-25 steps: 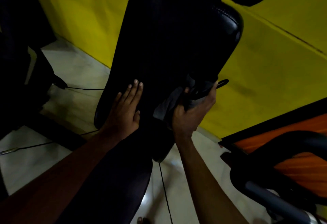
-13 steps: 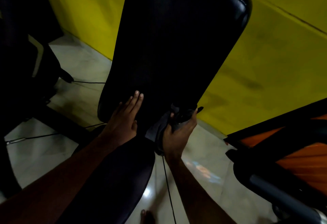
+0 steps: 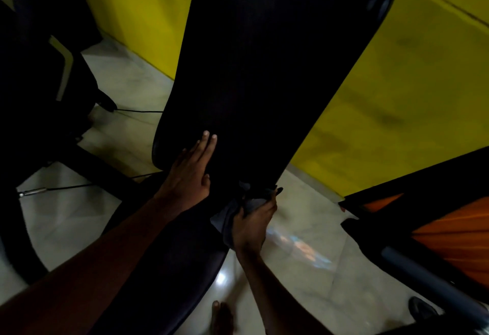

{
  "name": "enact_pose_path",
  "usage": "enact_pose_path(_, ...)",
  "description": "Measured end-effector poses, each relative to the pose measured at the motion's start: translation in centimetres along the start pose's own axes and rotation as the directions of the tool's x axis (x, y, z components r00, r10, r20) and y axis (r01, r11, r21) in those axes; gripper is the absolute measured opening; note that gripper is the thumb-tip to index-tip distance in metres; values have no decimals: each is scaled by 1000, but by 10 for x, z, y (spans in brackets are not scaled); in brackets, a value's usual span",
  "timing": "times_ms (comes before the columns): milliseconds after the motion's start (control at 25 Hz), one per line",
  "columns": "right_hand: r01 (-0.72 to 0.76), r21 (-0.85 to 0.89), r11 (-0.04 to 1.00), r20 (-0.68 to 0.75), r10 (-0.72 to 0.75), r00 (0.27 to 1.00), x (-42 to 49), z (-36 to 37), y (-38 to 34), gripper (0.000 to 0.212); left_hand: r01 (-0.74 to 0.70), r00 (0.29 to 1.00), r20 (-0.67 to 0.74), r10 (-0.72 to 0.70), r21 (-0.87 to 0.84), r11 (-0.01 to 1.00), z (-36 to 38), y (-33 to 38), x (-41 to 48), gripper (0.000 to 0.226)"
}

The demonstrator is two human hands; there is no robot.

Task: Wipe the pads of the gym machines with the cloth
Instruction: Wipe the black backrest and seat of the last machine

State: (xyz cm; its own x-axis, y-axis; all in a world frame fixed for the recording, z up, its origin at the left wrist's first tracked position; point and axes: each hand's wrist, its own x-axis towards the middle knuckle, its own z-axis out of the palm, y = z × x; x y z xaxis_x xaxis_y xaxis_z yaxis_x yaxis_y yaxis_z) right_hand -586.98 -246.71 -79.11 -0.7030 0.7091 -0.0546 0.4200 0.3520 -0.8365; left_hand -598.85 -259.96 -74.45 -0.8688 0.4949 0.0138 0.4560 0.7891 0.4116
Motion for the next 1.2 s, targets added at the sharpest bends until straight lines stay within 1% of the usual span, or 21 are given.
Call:
enact_pose_path(120,-53,-33,998,21,54,998,-6,0,1,87,18,1000,25,-18,18,1000,8,-10,-12,98)
enact_pose_path(280,-3,-80,997,24,5,1000,-13,-6,3,82,75,994,72,-77,21,997,16,-27,-30,95)
enact_pose_path(400,2,-142,990,52,5,999,-15,-12,0,79,79,992,91,-84,58,995,22,-33,-39,96)
enact_pose_path(440,28,-182,983,58,-18,998,-18,-16,-4,79,82,991,99,-89,73,994,23,-34,-40,95)
enact_pose_path(480,103,-251,963,83,-85,993,-21,-20,-7,81,92,989,107,-102,91,992,24,-35,-41,94)
enact_pose_path(520,233,-349,908,150,-191,970,-24,-26,-10,84,113,985,117,-126,112,987,25,-37,-43,92)
enact_pose_path(560,403,-454,795,257,-316,913,-24,-30,-12,89,141,979,131,-158,129,982,25,-41,-44,89)
enact_pose_path(600,562,-533,632,374,-420,827,-19,-31,-14,92,171,970,149,-193,145,975,25,-48,-47,86)
enact_pose_path(640,668,-576,471,457,-493,741,-6,-31,-16,91,204,957,174,-231,163,965,27,-55,-52,84)
enact_pose_path(680,718,-597,357,512,-520,684,11,-29,-19,89,237,942,198,-272,187,953,28,-64,-57,81)
enact_pose_path(720,732,-620,284,556,-499,665,25,-28,-23,87,269,927,213,-310,199,942,30,-73,-64,79)
enact_pose_path(800,746,-651,140,650,-404,643,45,-27,-28,95,328,908,217,-358,162,931,34,-87,-78,77)
enact_pose_path(840,768,-638,59,704,-359,613,50,-26,-29,98,342,907,215,-364,130,931,36,-92,-85,77)
enact_pose_path(880,787,-616,-40,752,-328,572,53,-21,-31,95,345,908,217,-359,99,933,38,-96,-89,77)
enact_pose_path(920,811,-568,-137,805,-296,514,54,-11,-35,85,345,909,225,-350,64,936,38,-100,-92,78)
enact_pose_path(960,831,-501,-241,853,-300,427,56,5,-40,69,346,910,230,-344,30,938,39,-103,-94,79)
enact_pose_path(1000,845,-431,-316,888,-316,335,59,25,-43,52,347,913,226,-339,3,938,39,-106,-96,80)
enact_pose_path(1040,848,-371,-379,920,-271,282,62,43,-50,44,347,917,216,-335,-16,938,41,-108,-98,80)
enact_pose_path(1120,896,-232,-379,973,-76,220,72,67,-55,46,342,922,204,-329,-35,939,43,-111,-98,82)
enact_pose_path(1160,907,-178,-382,984,-43,175,76,70,-55,47,341,922,203,-329,-26,940,44,-111,-99,82)
enact_pose_path(1200,903,-174,-393,982,-5,187,77,66,-59,48,342,921,201,-332,-17,939,45,-110,-100,82)
